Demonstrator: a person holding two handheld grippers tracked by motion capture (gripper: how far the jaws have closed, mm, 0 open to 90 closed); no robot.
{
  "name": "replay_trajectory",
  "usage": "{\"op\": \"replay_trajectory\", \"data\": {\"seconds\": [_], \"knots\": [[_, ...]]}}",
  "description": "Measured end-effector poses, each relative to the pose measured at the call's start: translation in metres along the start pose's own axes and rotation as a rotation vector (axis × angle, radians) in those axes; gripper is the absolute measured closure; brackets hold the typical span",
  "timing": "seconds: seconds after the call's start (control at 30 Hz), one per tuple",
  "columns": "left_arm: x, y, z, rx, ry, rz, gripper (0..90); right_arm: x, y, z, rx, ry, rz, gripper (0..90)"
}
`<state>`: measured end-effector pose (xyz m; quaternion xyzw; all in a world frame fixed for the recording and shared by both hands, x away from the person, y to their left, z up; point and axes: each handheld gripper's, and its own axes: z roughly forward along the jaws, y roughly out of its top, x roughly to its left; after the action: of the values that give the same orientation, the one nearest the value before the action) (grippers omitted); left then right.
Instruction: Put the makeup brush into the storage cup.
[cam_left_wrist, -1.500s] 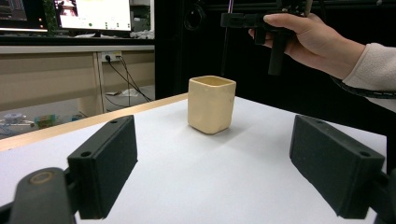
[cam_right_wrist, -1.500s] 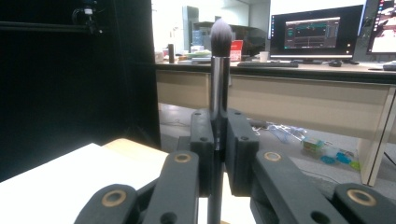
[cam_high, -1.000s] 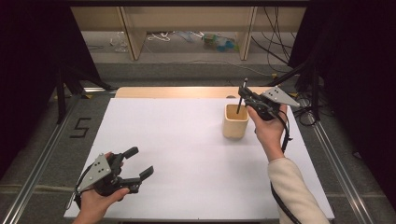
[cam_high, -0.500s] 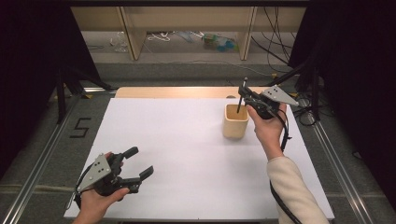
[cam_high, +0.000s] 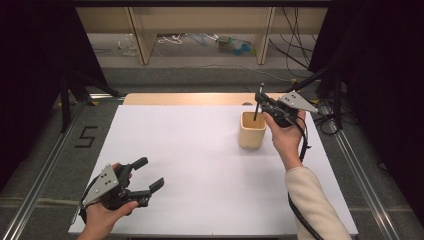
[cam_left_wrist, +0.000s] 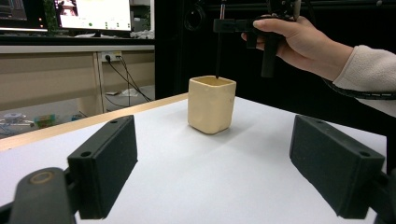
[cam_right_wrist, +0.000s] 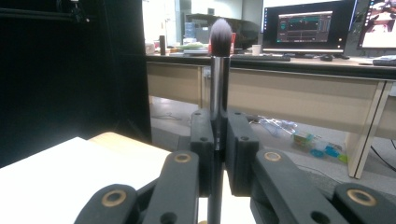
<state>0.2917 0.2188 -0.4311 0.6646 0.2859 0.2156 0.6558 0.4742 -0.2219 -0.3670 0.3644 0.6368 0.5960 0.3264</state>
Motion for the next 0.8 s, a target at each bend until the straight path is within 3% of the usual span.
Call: {"op": "replay_trajectory", "data": {"seconds": [0.8], "knots": [[0.0004, -0.0004, 0.0003, -0.004, -0.002, -0.006, 14.9, -0.0001, -0.0043, 0.0085, 0.004, -0.011, -0.004, 83.7]]}}
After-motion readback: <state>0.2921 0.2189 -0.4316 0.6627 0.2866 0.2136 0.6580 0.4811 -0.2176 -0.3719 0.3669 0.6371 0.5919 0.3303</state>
